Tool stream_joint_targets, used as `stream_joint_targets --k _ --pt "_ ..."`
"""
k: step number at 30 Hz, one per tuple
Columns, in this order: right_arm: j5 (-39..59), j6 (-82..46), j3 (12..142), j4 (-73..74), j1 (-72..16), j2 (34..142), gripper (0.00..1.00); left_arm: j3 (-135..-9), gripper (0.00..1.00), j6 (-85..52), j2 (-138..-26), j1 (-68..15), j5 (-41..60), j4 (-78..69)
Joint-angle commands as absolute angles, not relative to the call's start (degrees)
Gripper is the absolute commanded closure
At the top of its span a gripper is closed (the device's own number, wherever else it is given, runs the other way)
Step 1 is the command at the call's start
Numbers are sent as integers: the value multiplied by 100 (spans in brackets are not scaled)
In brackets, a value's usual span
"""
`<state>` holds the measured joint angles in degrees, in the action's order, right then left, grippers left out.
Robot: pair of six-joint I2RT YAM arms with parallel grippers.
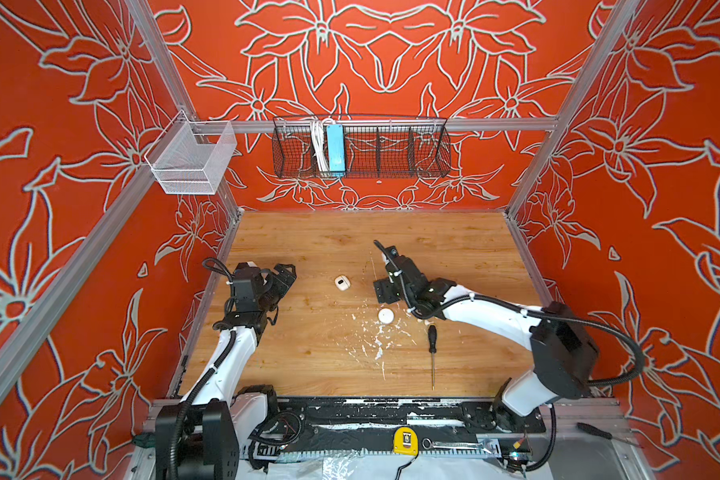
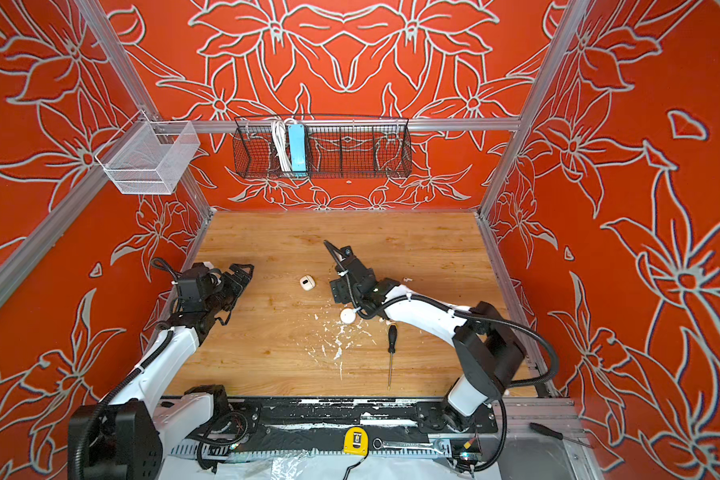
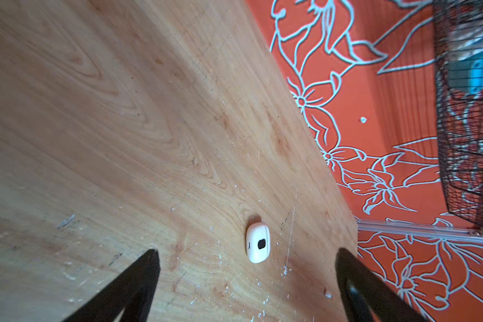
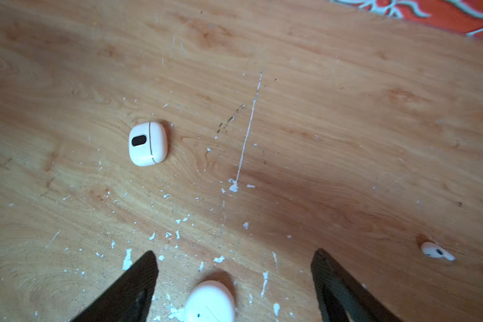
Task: Insert the wireless bluetooth earbuds into the charging case
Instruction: 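Lower the right gripper over the white charging case and close on it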
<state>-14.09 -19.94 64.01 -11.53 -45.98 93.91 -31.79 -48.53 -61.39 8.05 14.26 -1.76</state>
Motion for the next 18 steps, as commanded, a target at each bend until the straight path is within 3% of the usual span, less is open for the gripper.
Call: stream_joint_targets --k 1,6,18 --pt "-1315 -2488 6948 -1895 -4663 9662 13 -3264 3 -4679 -6354 826 1384 -96" --pt "-713 -2413 8118 -2598 -4746 10643 19 -3469 3 -4652 -6656 826 1600 15" --pt "-1242 -1651 10643 -3795 -5037 12643 19 -3813 2 -4566 -7002 885 1687 465"
